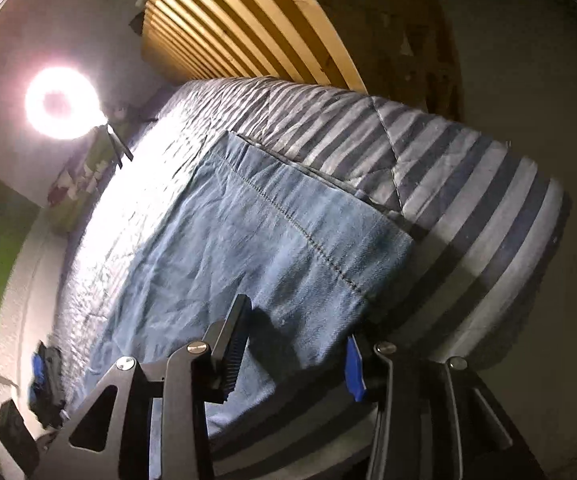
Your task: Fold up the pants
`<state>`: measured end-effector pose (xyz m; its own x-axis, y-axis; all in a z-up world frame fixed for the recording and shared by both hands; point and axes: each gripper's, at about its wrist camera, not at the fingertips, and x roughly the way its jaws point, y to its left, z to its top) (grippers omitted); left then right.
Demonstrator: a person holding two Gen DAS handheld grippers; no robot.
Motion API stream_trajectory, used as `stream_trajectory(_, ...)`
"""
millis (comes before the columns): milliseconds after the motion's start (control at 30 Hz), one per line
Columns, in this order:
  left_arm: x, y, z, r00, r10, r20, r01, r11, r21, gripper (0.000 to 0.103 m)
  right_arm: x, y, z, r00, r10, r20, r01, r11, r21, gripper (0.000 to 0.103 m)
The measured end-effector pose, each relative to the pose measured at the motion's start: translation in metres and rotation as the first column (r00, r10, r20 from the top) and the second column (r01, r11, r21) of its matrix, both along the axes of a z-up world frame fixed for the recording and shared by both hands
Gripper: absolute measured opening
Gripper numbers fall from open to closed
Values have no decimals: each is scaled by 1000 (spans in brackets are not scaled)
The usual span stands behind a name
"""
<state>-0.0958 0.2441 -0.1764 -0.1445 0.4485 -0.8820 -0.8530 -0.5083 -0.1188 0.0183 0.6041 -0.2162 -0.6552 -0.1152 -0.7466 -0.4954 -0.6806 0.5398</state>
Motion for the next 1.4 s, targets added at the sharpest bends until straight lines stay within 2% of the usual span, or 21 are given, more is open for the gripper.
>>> stream_trajectory(67, 7, 17, -14, 999, -43, 19, 43, 999, -24, 18, -4, -1, 0, 1000, 2, 0, -2, 1000, 7, 35)
stream_trajectory(100, 11, 25, -23, 998, -62, 29, 64, 997, -44, 18, -7, -2, 0, 1000, 3, 6, -3, 1000, 9, 22)
stream_trajectory(133, 21, 29, -30, 996, -83, 10, 83, 994, -67, 20, -9, -2, -1, 1000, 6, 12, -6, 1000, 2, 15)
stream_trajectory(167, 28, 31, -29, 994, -104, -36, 102, 993, -58, 22, -10, -3, -3, 1000, 7, 10, -7, 1000, -16, 12)
stream_trajectory(233, 27, 30, -25, 994, -106, -10, 105, 992, -71, 22, -9, -3, 0, 1000, -6, -3, 6, 1000, -16, 10)
stream_trajectory(300, 20, 18, -15, 998, -54, 14, 54, 997, -51, 23, -7, -4, 6, 1000, -25, -16, 25, 1000, -13, 9)
stream_trajectory(400, 10, -27, 14, 998, 60, 14, -60, 998, 2, 23, -5, -9, 20, 999, -36, -30, 36, 999, 11, 9)
stream_trajectory(500, -2, -89, 35, 975, 222, 10, -222, 974, 39, 30, -11, -25, 45, 999, -17, -49, 22, 996, 89, 9)
stream_trajectory(567, -8, -155, 51, 931, 365, 20, -366, 928, 75, 31, -17, -41, 64, 997, 13, -82, -4, 993, 114, 9)
stream_trajectory(667, -20, -243, 64, 826, 563, 16, -562, 821, 98, 34, -28, -77, 97, 990, 81, -115, -60, 982, 181, 8)
stream_trajectory(733, -23, -303, 71, 741, 670, 35, -669, 733, 125, 34, -39, -107, 118, 981, 135, -140, -104, 972, 209, 7)
stream_trajectory(800, -25, -351, 74, 671, 741, 32, -736, 660, 148, 34, -51, -146, 141, 965, 205, -164, -163, 958, 237, 7)
stream_trajectory(867, -17, -398, 80, 610, 792, 7, -781, 600, 172, 34, -61, -192, 161, 941, 283, -185, -226, 933, 280, 6)
stream_trajectory(900, -13, -419, 83, 583, 813, 0, -799, 573, 183, 34, -67, -221, 171, 923, 330, -199, -263, 916, 302, 6)
stream_trajectory(967, -10, -452, 83, 548, 837, 4, -820, 536, 201, 34, -77, -278, 185, 884, 416, -213, -335, 882, 332, 6)
stream_trajectory(1000, -6, -472, 84, 525, 851, 8, -833, 511, 213, 35, -82, -312, 190, 856, 470, -216, -384, 858, 342, 6)
stream_trajectory(1033, -2, -481, 82, 512, 859, 8, -839, 498, 220, 35, -86, -342, 193, 828, 516, -218, -426, 833, 352, 6)
stream_trajectory(1167, 15, -544, 77, 443, 897, 17, -871, 425, 247, 37, -91, -486, 193, 680, 705, -203, -610, 697, 376, 6)
stream_trajectory(1300, 31, -602, 63, 360, 932, 42, -907, 339, 248, 37, -65, -641, 167, 477, 864, -160, -757, 496, 424, 6)
stream_trajectory(1333, 34, -618, 56, 334, 941, 60, -919, 311, 243, 37, -54, -674, 155, 424, 896, -134, -784, 437, 440, 6)
stream_trajectory(1400, 37, -637, 46, 308, 948, 83, -930, 282, 235, 37, -24, -738, 121, 308, 950, -48, -824, 292, 485, 6)
